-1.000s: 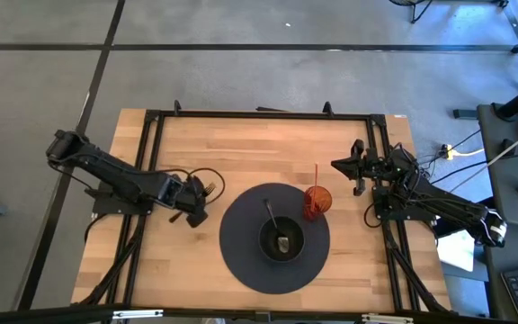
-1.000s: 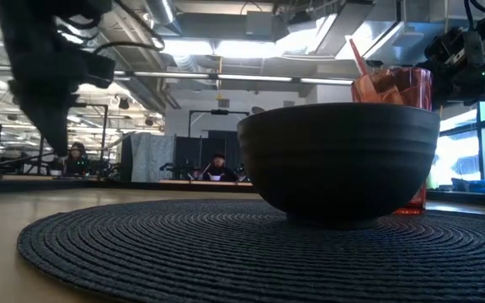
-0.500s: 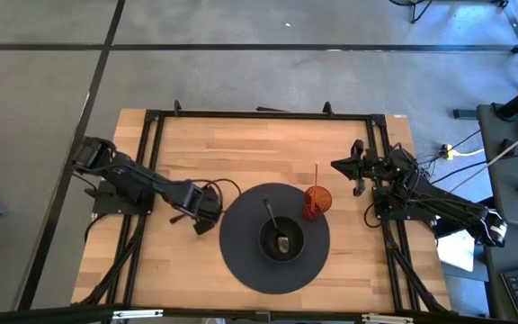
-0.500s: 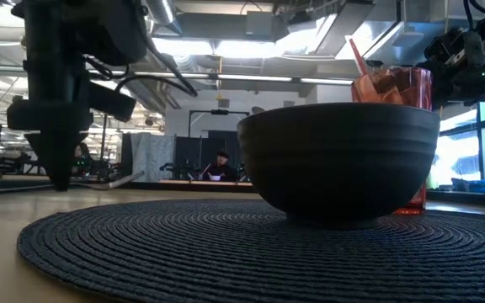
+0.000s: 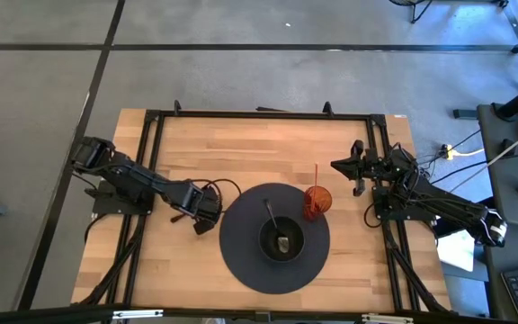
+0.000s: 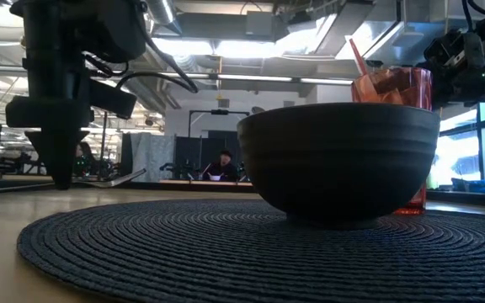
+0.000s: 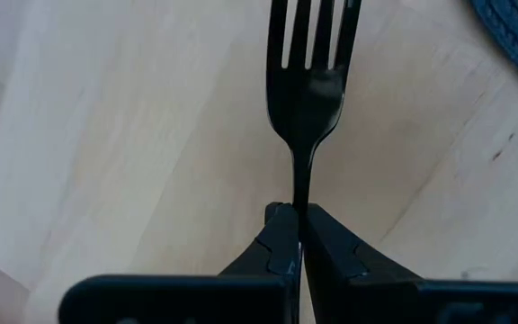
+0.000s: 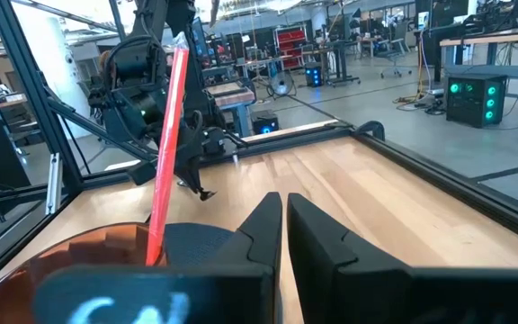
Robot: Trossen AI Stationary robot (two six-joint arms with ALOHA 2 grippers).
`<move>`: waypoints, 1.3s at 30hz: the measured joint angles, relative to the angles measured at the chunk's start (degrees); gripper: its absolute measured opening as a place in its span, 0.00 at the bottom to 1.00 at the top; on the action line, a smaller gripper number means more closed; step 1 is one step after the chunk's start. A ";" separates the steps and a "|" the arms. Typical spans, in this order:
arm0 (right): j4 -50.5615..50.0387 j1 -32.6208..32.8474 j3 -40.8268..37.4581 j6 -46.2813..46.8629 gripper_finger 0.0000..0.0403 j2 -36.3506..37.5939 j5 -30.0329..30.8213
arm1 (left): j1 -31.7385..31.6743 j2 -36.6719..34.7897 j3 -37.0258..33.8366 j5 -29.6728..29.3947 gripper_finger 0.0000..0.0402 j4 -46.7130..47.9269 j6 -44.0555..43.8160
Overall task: Pick & Place Utensil
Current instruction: Put the black fork into the black bowl
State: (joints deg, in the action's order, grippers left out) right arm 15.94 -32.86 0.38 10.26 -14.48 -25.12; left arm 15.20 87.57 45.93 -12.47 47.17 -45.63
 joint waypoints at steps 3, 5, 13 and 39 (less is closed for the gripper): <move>-0.04 0.00 0.00 -0.02 0.06 -0.02 0.00 | 0.07 0.00 0.00 -0.96 0.01 -0.10 2.54; -0.11 0.00 0.00 -0.02 0.06 -0.02 0.00 | 0.07 0.00 0.00 -1.46 0.01 -0.71 4.74; 0.02 0.00 0.00 -0.22 0.06 0.00 0.04 | -2.14 -0.06 11.29 -3.44 0.01 1.91 8.53; 0.07 0.00 0.00 0.28 0.06 0.00 0.05 | 5.91 45.70 88.32 -12.97 0.01 40.01 30.28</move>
State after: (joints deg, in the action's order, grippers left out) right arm 16.02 -32.86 0.38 10.54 -14.48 -25.08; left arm 21.11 133.27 134.25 -25.44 87.18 -15.34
